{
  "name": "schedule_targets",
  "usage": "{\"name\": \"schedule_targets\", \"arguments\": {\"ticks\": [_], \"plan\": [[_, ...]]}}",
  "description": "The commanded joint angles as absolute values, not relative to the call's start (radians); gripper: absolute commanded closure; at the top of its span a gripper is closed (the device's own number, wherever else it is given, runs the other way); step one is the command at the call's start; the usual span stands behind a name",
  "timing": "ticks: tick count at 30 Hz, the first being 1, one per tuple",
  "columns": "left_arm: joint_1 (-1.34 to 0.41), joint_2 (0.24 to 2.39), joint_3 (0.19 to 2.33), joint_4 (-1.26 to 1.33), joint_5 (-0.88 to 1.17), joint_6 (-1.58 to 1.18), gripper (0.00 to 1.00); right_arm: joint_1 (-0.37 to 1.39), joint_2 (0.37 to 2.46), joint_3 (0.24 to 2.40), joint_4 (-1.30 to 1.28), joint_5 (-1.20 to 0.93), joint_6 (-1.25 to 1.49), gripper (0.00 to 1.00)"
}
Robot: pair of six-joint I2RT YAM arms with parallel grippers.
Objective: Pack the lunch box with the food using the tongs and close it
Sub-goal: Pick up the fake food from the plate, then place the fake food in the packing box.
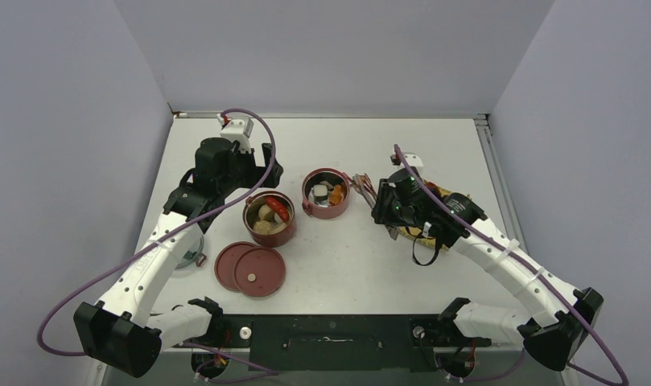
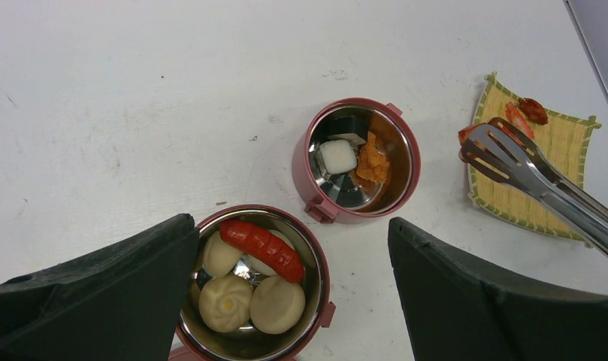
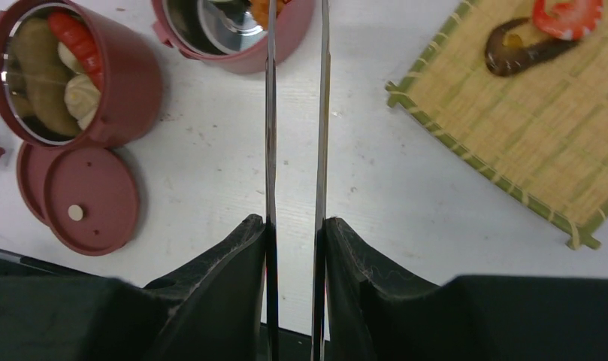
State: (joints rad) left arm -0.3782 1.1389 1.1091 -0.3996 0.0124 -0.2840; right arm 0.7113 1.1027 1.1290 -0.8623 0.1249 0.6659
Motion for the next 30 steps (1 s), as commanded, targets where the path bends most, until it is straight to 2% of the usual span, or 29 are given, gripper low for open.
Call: {"name": "schedule_targets", "arguments": {"ticks": [1, 8, 18, 30], "plan": [[-0.382, 1.131, 1.114, -0.346, 0.012, -0.286, 0.03, 0.745, 1.196, 1.225, -0.71, 0.088, 0.603, 0.75], [-0.382, 1.142, 1.112, -0.347, 0.009, -0.281, 0.03, 0.765, 1.333, 1.284, -0.66, 0.021, 0.53, 0.75], [-0.382, 1.162, 1.111, -0.348, 0.009, -0.284, 0.03, 0.767, 1.406, 1.257, -0.618, -0.049, 0.514, 0.74], [-0.382, 1.165, 1.111, -0.347, 0.008, -0.284, 0.03, 0.767, 1.427, 1.253, -0.654, -0.003, 0.508, 0.57]]}}
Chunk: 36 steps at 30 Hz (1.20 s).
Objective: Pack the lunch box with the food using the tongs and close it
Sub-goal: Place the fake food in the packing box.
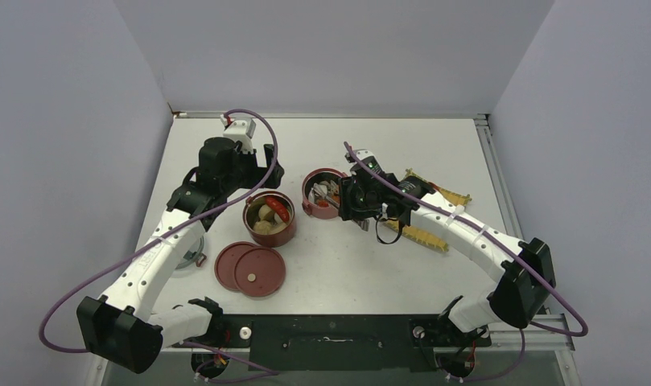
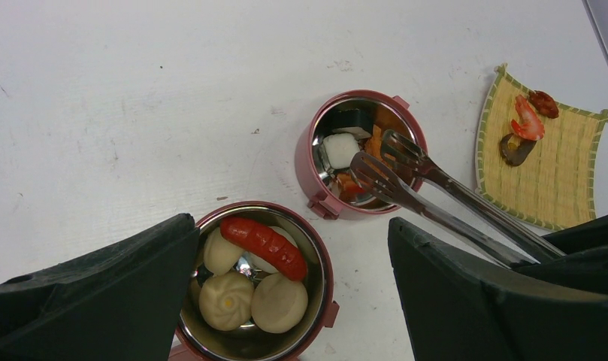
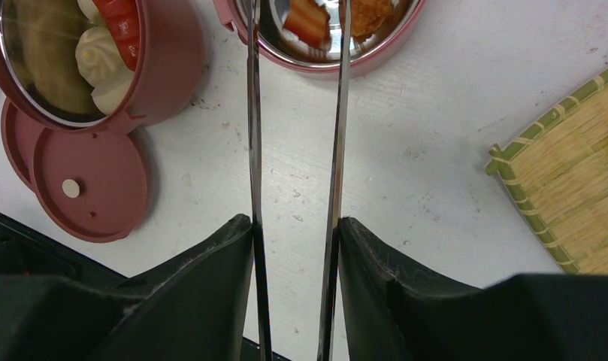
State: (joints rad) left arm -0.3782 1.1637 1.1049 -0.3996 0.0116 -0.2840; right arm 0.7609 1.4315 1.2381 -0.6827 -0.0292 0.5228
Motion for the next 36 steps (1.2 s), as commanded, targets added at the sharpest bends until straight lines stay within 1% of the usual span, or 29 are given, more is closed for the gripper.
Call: {"name": "schedule_targets", "arguments": {"ticks": [1, 5, 13, 18, 20, 25, 31, 36], "plan": [[-0.382, 1.165, 1.111, -0.347, 0.008, -0.284, 0.03, 0.768, 1.425, 1.252, -0.654, -0.003, 0.509, 0.56], [-0.382, 1.165, 1.112, -0.348, 0.008, -0.284, 0.03, 0.767, 1.421, 1.253, -0.655, 0.028, 0.507, 0.56], [-0.382, 1.162, 1.109, -0.346, -0.019, -0.281, 0.03, 0.767, 1.37, 1.27, -0.664, 0.061, 0.507, 0.59], [-0.382, 1.155, 1.105, -0.343, -0.031, -0.277, 0.03, 0.756, 1.317, 1.282, -0.695, 0.147, 0.508, 0.59], [-0.38, 1.158, 1.106, -0.343, -0.038, -0.275, 0.03, 0.714, 1.303, 1.281, -0.736, 0.163, 0.502, 0.59], [-0.381, 1.157, 1.106, -0.344, -0.04, -0.273, 0.03, 0.51, 1.27, 1.234, -0.784, 0.106, 0.459, 0.59], [-0.381, 1.155, 1.106, -0.345, -0.044, -0.27, 0.03, 0.311, 1.255, 1.187, -0.817, 0.085, 0.388, 0.59], [-0.38, 1.162, 1.108, -0.347, -0.038, -0.27, 0.03, 0.187, 1.244, 1.134, -0.81, 0.033, 0.353, 0.59]]}}
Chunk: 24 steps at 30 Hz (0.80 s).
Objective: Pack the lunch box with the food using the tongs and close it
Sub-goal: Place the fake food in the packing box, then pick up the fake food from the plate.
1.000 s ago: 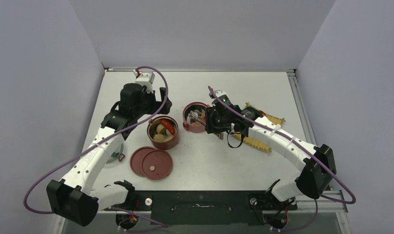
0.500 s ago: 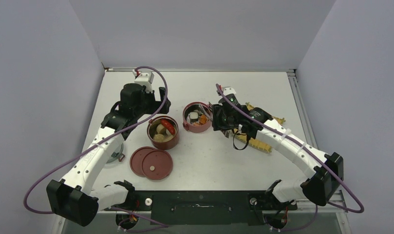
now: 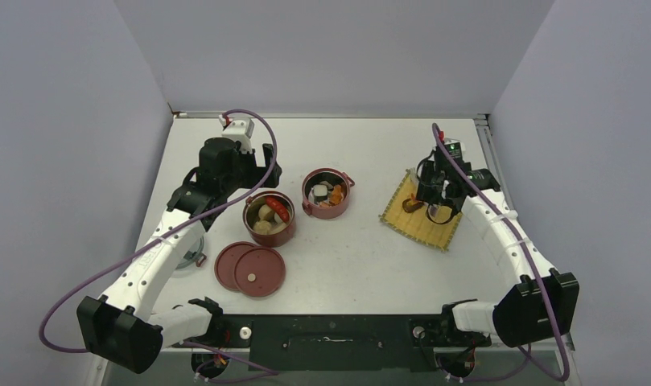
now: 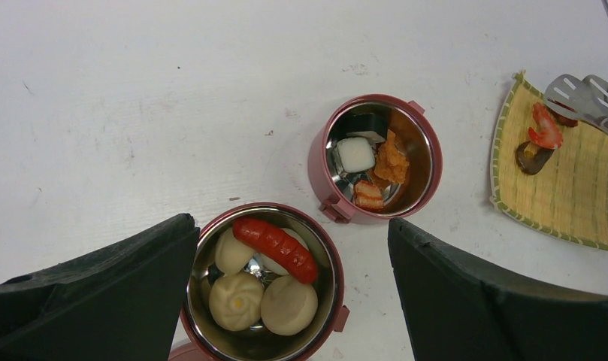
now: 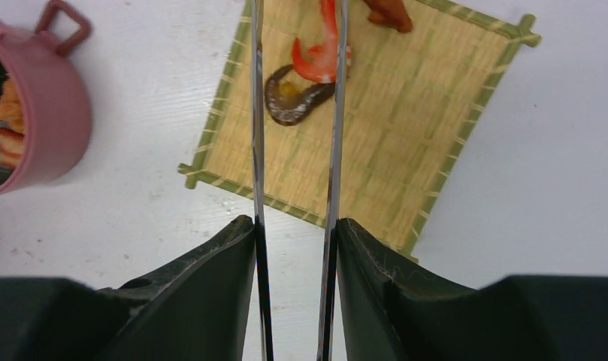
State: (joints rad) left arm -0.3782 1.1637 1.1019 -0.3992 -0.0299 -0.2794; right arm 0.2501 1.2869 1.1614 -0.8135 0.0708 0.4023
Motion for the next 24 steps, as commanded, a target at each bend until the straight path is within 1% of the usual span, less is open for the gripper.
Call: {"name": "schedule_targets", "arguments": {"ticks": [1, 8, 12, 24], "plan": [[-0.38, 1.163, 1.109, -0.348, -0.036, -0.27, 0.03, 0.169, 1.243, 1.125, -0.808, 0.021, 0.347, 0.59], [-0.38, 1.173, 1.109, -0.351, -0.032, -0.27, 0.03, 0.113, 1.244, 1.081, -0.777, 0.009, 0.322, 0.59], [-0.38, 1.185, 1.109, -0.349, -0.034, -0.27, 0.03, 0.111, 1.237, 1.076, -0.76, -0.046, 0.318, 0.6], [-0.38, 1.196, 1.109, -0.353, -0.03, -0.271, 0.03, 0.11, 1.248, 1.062, -0.766, -0.041, 0.296, 0.62]]}}
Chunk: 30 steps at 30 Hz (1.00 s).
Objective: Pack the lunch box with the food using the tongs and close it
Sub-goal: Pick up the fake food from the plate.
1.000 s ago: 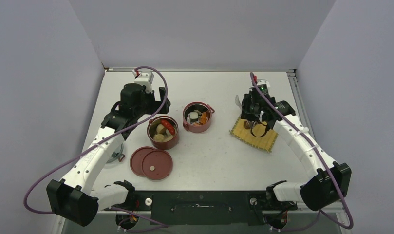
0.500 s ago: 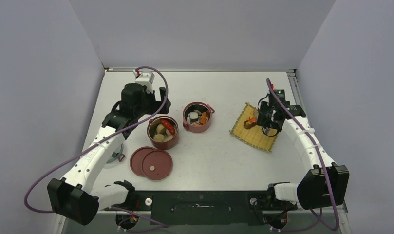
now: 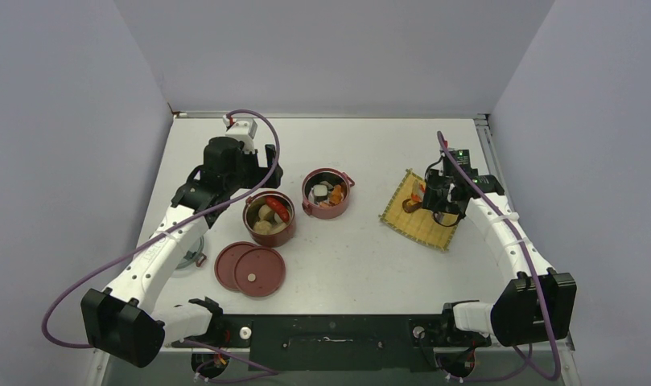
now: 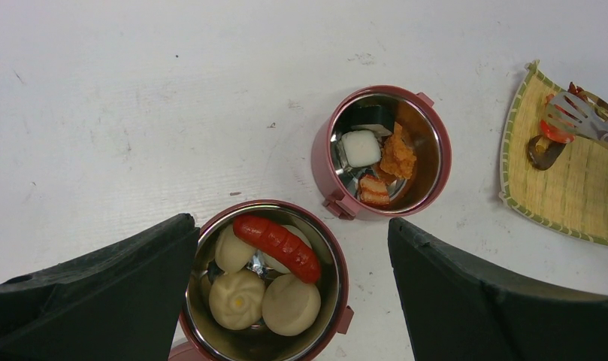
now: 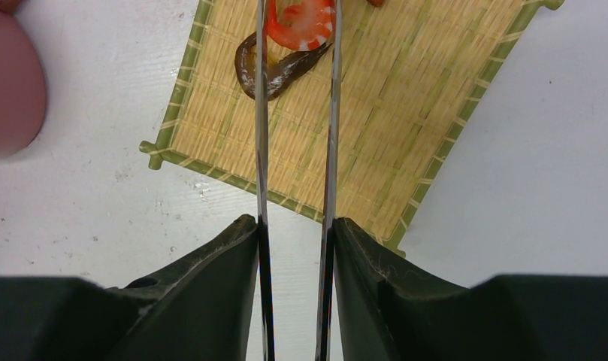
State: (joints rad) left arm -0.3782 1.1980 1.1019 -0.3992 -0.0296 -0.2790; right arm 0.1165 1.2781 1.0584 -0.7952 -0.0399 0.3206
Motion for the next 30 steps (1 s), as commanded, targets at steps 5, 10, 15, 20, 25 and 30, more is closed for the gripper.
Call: {"name": "schedule_targets", "arguments": {"ticks": [5, 10, 15, 20, 25, 30], "plan": [[-0.382, 1.196, 1.108, -0.351, -0.021, -0.275, 0.03, 0.11, 1.248, 1.06, -0.779, -0.039, 0.282, 0.61], [-0.382, 1.2, 1.109, -0.348, -0.003, -0.283, 0.03, 0.11, 1.251, 1.054, -0.775, 0.011, 0.287, 0.62], [-0.382, 1.201, 1.11, -0.348, 0.0, -0.286, 0.03, 0.112, 1.272, 1.06, -0.773, 0.034, 0.291, 0.67], [-0.382, 1.2, 1.109, -0.349, 0.0, -0.286, 0.03, 0.112, 1.277, 1.064, -0.774, 0.02, 0.289, 0.72], [-0.382, 1.198, 1.111, -0.35, 0.0, -0.287, 0.03, 0.112, 1.272, 1.065, -0.773, 0.009, 0.288, 0.81], [-0.382, 1.193, 1.11, -0.35, 0.0, -0.287, 0.03, 0.112, 1.259, 1.083, -0.781, -0.026, 0.291, 0.89]]}}
